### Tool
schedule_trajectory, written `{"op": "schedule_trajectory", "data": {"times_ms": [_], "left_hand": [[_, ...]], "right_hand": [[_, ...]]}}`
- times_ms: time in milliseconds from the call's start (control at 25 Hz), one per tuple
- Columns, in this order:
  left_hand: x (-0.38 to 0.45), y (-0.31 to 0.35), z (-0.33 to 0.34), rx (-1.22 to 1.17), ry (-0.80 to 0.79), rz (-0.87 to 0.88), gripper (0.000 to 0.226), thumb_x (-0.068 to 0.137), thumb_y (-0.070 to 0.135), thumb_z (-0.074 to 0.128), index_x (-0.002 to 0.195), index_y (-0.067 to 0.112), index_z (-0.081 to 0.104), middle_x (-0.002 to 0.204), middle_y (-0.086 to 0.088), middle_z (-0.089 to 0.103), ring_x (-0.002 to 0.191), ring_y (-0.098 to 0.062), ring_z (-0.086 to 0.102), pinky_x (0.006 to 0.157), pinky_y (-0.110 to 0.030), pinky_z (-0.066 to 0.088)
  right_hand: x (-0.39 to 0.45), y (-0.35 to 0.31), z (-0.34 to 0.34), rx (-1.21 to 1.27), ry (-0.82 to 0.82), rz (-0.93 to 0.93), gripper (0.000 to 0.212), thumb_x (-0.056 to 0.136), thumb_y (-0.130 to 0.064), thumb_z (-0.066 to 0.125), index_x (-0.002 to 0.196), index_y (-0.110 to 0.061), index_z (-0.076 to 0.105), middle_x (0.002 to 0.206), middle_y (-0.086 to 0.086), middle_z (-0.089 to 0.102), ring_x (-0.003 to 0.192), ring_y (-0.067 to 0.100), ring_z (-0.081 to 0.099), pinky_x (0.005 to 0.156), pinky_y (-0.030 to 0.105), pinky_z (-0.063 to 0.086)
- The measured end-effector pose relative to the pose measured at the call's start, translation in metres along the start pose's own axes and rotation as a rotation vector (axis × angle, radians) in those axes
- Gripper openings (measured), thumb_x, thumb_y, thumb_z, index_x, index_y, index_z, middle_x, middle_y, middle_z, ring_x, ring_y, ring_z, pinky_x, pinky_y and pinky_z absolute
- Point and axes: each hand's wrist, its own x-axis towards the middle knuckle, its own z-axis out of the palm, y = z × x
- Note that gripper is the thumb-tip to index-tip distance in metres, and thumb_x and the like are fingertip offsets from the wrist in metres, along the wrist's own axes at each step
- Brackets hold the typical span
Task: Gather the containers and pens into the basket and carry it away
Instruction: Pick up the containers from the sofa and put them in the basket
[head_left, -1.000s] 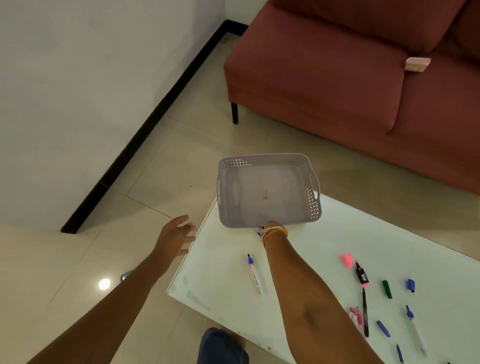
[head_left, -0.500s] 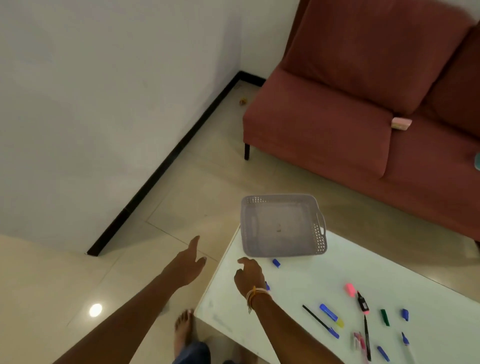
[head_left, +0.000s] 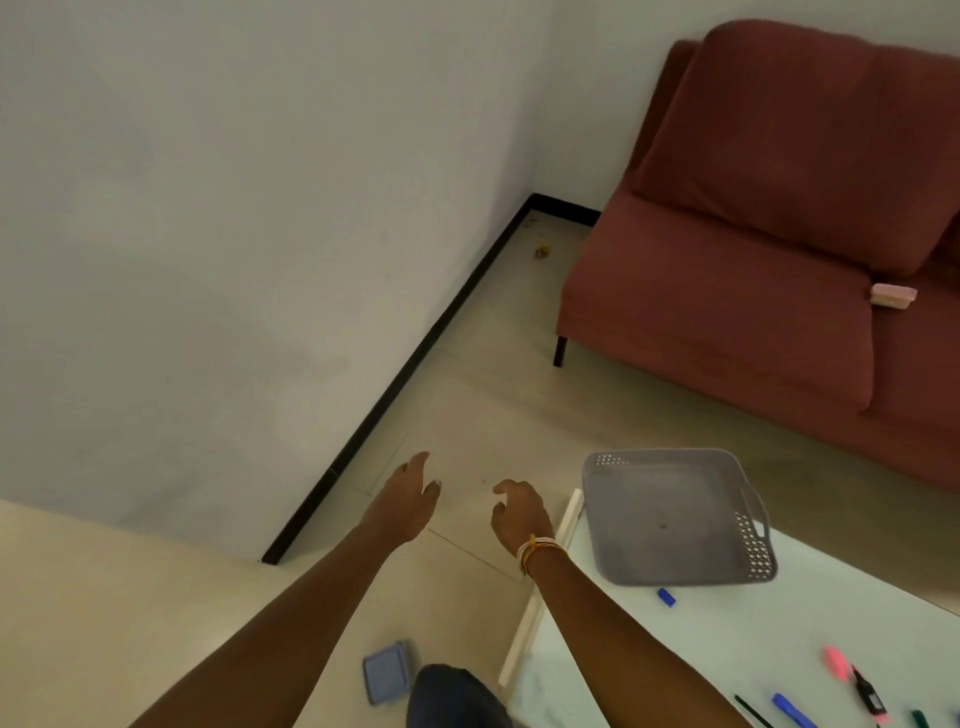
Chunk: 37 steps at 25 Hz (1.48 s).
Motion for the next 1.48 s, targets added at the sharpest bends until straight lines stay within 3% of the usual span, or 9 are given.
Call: {"op": "schedule_trajectory", "data": {"times_ms": [360, 560, 680, 920, 1080, 1480], "left_hand": [[0.146, 0.065, -0.046, 0.056, -0.03, 0.11, 0.056, 0.098, 0.031, 0.043, 0.148, 0.014, 0.024, 0.151, -0.011, 0.034, 0.138, -0.026, 0.036, 0.113, -0.04, 0.033], [0.275, 0.135, -0.071, 0.537, 0.039, 0.203, 0.058, 0.098, 0.043, 0.034, 0.149, 0.023, 0.015, 0.161, -0.007, 0.006, 0.146, -0.025, 0.02, 0.108, -0.056, 0.031], [0.348, 0.188, -0.085, 0.638, 0.05, 0.217, 0.059, 0.098, 0.044, 0.031, 0.149, 0.021, 0.014, 0.161, -0.008, 0.002, 0.148, -0.025, 0.013, 0.108, -0.061, 0.026], [0.458, 0.288, -0.078, 0.607, -0.081, 0.286, 0.059, 0.098, 0.044, 0.034, 0.149, 0.019, 0.018, 0.16, -0.01, 0.007, 0.145, -0.028, 0.019, 0.107, -0.06, 0.026], [0.525, 0.344, -0.058, 0.529, -0.226, 0.305, 0.061, 0.098, 0.043, 0.037, 0.149, 0.017, 0.016, 0.16, -0.016, 0.001, 0.143, -0.035, 0.025, 0.109, -0.053, 0.031], [0.657, 0.514, 0.011, 0.57, -0.416, 0.535, 0.065, 0.098, 0.044, 0.036, 0.151, 0.016, 0.012, 0.161, -0.014, -0.003, 0.143, -0.035, 0.024, 0.11, -0.053, 0.033]], "right_hand": [[0.137, -0.025, -0.087, -0.053, 0.118, -0.034, 0.035, 0.095, -0.019, 0.046, 0.128, -0.014, 0.055, 0.131, 0.007, 0.053, 0.122, 0.023, 0.052, 0.103, 0.033, 0.045], [0.251, -0.002, -0.178, -0.217, 0.123, 0.089, 0.043, 0.093, -0.023, 0.047, 0.135, -0.012, 0.046, 0.135, 0.01, 0.05, 0.125, 0.028, 0.049, 0.101, 0.036, 0.044], [0.301, 0.013, -0.236, -0.272, 0.145, 0.138, 0.039, 0.093, -0.024, 0.048, 0.127, -0.007, 0.046, 0.129, 0.014, 0.051, 0.118, 0.031, 0.052, 0.095, 0.038, 0.046], [0.367, 0.05, -0.331, -0.083, 0.236, 0.268, 0.04, 0.095, -0.022, 0.045, 0.131, -0.005, 0.045, 0.132, 0.02, 0.048, 0.123, 0.038, 0.047, 0.098, 0.042, 0.044], [0.412, 0.078, -0.373, 0.026, 0.278, 0.348, 0.037, 0.097, -0.023, 0.043, 0.125, 0.0, 0.048, 0.129, 0.023, 0.05, 0.12, 0.04, 0.049, 0.097, 0.045, 0.045], [0.502, 0.129, -0.48, 0.166, 0.425, 0.56, 0.042, 0.098, -0.03, 0.042, 0.123, 0.004, 0.047, 0.127, 0.025, 0.05, 0.118, 0.041, 0.05, 0.096, 0.046, 0.044]]}}
